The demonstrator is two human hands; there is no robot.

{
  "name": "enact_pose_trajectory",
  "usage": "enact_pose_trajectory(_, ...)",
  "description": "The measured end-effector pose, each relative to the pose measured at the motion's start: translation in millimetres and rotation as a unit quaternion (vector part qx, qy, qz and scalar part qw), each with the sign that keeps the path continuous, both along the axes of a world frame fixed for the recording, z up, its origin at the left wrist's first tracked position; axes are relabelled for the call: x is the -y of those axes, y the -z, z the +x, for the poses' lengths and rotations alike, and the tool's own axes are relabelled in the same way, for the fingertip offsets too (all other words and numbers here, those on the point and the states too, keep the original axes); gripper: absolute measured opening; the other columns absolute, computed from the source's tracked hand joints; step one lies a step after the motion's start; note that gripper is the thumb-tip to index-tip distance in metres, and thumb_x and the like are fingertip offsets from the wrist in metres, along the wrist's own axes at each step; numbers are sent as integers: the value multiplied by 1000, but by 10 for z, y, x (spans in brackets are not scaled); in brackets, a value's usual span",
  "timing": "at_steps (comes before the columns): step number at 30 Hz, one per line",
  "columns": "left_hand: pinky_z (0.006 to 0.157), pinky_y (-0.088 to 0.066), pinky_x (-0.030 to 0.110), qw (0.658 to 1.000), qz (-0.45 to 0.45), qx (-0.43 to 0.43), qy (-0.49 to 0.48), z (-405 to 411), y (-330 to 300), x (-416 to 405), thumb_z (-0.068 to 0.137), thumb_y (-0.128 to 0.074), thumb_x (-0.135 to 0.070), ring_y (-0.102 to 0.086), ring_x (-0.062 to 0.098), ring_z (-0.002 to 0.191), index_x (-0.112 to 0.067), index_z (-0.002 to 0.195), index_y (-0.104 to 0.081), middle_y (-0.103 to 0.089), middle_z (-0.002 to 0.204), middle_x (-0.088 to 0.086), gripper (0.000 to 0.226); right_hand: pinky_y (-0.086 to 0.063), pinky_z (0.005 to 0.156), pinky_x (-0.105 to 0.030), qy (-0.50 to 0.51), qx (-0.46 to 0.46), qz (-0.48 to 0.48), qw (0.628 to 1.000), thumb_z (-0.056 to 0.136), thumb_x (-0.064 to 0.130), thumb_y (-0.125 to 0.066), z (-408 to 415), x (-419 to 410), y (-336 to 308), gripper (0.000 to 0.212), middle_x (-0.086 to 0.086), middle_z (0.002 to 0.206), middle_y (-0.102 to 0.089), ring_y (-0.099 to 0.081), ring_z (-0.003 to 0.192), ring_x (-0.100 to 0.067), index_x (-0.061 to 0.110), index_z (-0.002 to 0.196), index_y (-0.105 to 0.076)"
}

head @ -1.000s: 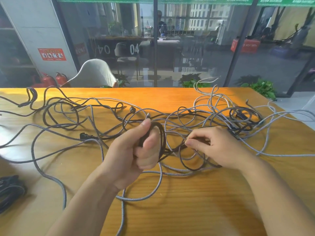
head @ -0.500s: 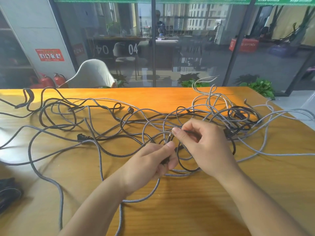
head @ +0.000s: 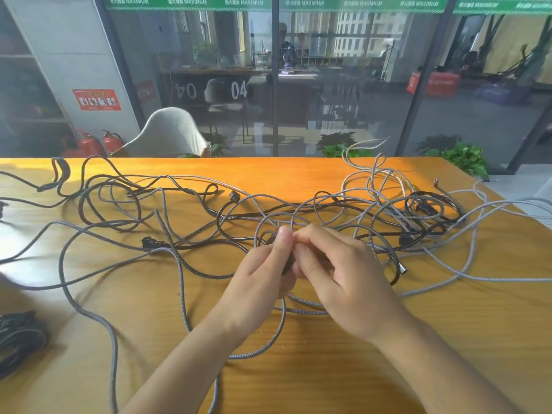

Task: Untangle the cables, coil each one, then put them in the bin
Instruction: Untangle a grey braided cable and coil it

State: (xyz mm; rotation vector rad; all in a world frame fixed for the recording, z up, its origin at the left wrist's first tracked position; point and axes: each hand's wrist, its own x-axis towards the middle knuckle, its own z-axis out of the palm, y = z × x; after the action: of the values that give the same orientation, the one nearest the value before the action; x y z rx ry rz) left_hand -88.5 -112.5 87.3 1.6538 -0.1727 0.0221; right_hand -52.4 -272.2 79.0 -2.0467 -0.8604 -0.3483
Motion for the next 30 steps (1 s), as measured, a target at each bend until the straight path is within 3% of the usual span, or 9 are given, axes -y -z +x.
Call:
enact_pose_trajectory(3, 54, -19, 27, 998, -18, 15, -53, 26, 2, -32, 109, -39, -43, -21, 17, 59, -11, 70, -45, -25, 64, 1, 51, -53, 74, -37, -12, 24, -25, 999, 108, 20, -53, -19, -1, 18, 21, 15, 95, -65, -65, 87, -15, 28, 117, -69)
enact_pose_trajectory(7, 47, -34, 14, 989, -71, 36, -123, 55, -55, -52, 112, -41, -23, -34, 9, 46, -9, 64, -46, -33, 53, -2, 50, -57, 94, -29, -63, -59, -1, 996, 109, 16, -53, -68, -27, 21, 42, 18, 125, -71, -69, 112, -7, 31, 148, -58)
enact_pose_trajectory(12, 53, -24, 28, 975, -68, 59, -204, 138, -35, -246, 112, -36, -26, -26, 18, 57, -9, 72, -56, -29, 59, 6, 47, -56, 79, -24, -46, -101, -55, 992, 110, 30, -49, -125, -53, -5, 31, 20, 105, -75, -74, 85, -7, 32, 138, -63)
enact_pose_trajectory(15, 59, -29, 34, 968, -92, 67, -223, 152, -14, -335, 113, -34, -30, -34, 19, 60, -22, 67, -60, -43, 64, 9, 53, -47, 60, -24, -94, -153, -132, 975, 112, 33, -44, -143, -71, -24, 27, 13, 86, -75, -63, 58, -10, 33, 129, -65)
enact_pose_trajectory(17, 65, -32, 38, 969, -114, 70, -209, 153, -19, -364, 113, -33, -32, -40, 23, 62, -28, 65, -59, -52, 63, 3, 55, -46, 59, -33, -145, -191, -165, 957, 112, 33, -43, -175, -91, -44, 26, 10, 77, -72, -56, 58, -21, 33, 124, -66)
enact_pose_trajectory(19, 71, -36, 40, 970, -150, 67, -179, 149, -38, -362, 114, -31, -31, -43, 28, 66, -22, 72, -55, -54, 62, 5, 49, -47, 65, -32, -179, -208, -179, 945, 112, 33, -42, -202, -112, -49, 26, 4, 69, -64, -56, 64, -23, 32, 115, -68)
enact_pose_trajectory(22, 60, -45, 30, 966, -242, 23, -85, 92, -103, -314, 112, -32, -32, -45, 26, 55, -15, 77, -44, -45, 58, 6, 40, -41, 62, -41, -182, -198, -196, 943, 112, 36, -43, -171, -104, -11, 24, -4, 64, -52, -49, 61, -26, 39, 107, -67)
enact_pose_trajectory(26, 48, -22, 28, 959, -276, -44, 47, 46, -136, -331, 104, -39, -36, -21, 12, 44, -20, 69, -44, -24, 54, -6, 39, -38, 60, -35, -104, -132, -250, 954, 110, 48, -41, 31, 14, 78, 32, 1, 62, -52, -48, 58, -19, 36, 97, -68)
enact_pose_trajectory(30, 47, -16, 29, 964, -227, -67, 122, 51, -91, -379, 103, -43, -35, -20, 9, 44, -22, 64, -46, -26, 51, -10, 41, -44, 65, -32, -37, -83, -213, 973, 98, 62, -55, 225, 185, 56, 40, 11, 75, -61, -56, 71, -10, 29, 82, -69)
